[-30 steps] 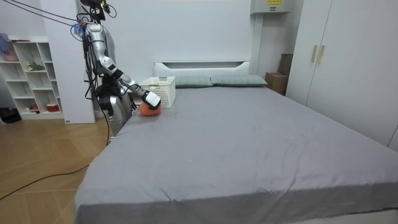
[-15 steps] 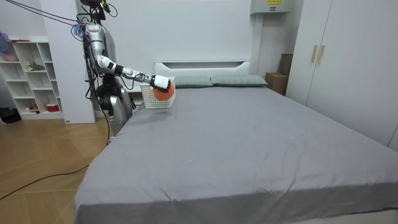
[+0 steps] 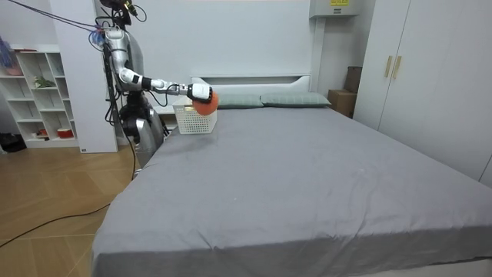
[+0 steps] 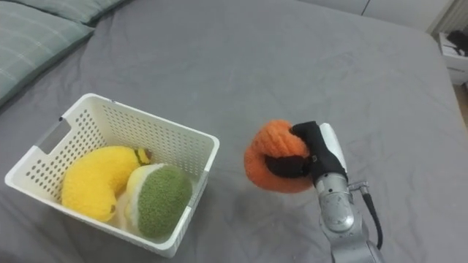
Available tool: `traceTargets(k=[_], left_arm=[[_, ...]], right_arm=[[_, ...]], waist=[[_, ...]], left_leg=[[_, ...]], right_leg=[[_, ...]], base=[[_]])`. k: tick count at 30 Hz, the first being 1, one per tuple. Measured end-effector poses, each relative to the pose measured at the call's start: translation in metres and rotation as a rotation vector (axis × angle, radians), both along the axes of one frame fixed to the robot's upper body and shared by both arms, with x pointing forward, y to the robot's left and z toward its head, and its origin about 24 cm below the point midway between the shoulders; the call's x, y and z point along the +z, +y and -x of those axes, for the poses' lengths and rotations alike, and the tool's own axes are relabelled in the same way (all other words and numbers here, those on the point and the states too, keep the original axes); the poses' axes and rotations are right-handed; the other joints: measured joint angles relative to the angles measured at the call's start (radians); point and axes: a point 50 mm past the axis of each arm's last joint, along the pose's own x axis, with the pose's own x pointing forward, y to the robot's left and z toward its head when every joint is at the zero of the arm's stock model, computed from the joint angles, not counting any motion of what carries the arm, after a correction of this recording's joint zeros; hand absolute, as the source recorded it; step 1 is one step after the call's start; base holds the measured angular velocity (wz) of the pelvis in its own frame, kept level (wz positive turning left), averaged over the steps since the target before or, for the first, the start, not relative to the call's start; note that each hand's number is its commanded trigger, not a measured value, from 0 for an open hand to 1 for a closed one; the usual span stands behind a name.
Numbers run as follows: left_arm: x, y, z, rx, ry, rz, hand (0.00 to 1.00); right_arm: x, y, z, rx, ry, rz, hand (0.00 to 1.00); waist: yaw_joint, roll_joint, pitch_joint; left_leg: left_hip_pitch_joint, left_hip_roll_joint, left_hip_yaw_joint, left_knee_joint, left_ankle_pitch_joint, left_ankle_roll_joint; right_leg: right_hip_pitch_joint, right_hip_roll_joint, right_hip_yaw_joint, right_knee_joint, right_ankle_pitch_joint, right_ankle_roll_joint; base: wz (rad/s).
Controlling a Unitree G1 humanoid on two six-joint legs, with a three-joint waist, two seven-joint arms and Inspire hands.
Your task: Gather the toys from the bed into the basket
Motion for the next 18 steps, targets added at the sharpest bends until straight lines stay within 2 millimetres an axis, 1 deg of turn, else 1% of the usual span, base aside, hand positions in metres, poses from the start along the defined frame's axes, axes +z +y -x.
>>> traceTargets(k=[5,10,12,16,18], left_arm=[[0.0,0.0,0.001,0.0,0.007,0.002,0.0],[0.0,0.001,-0.001,-0.013,0.009,-0.003,0.0],[0.0,0.0,0.0,-0.02,0.014,-0.002,0.0],[0.0,-0.002,-0.002,-0.044,0.016,0.0,0.0],[0.0,-0.002,-0.002,-0.049,0.017,0.0,0.0]], right_arm=[[0.02,0.007,-0.005,0.034,-0.075,-0.046,1.0],[0.042,0.015,-0.018,0.061,-0.144,-0.049,1.0],[0.048,0.019,-0.022,0.082,-0.165,-0.05,1.0],[0.058,0.024,-0.024,0.109,-0.195,-0.041,1.0],[0.063,0.028,-0.025,0.129,-0.215,-0.032,1.0]], waist=[[0.001,0.003,0.0031],[0.007,0.009,0.0068],[0.007,0.01,0.0075],[0.031,0.008,0.008],[0.034,0.006,0.0084]], left_leg=[[0.0,0.001,-0.002,0.0,-0.002,0.001],[0.001,-0.002,-0.004,0.0,-0.002,0.001],[0.001,-0.002,-0.004,0.0,-0.002,0.001],[0.0,-0.002,-0.005,-0.006,-0.002,0.001],[0.0,-0.003,-0.007,-0.006,-0.002,0.001]], right_leg=[[0.0,0.0,0.0,0.0,0.0,0.0],[0.002,0.001,-0.001,0.001,0.0,0.0],[0.002,0.001,-0.001,0.001,0.0,0.0],[0.0,0.002,-0.001,0.0,0.0,0.0],[0.0,0.002,-0.004,0.0,0.0,0.0]], base=[[0.0],[0.0],[0.0],[0.0],[0.02]])
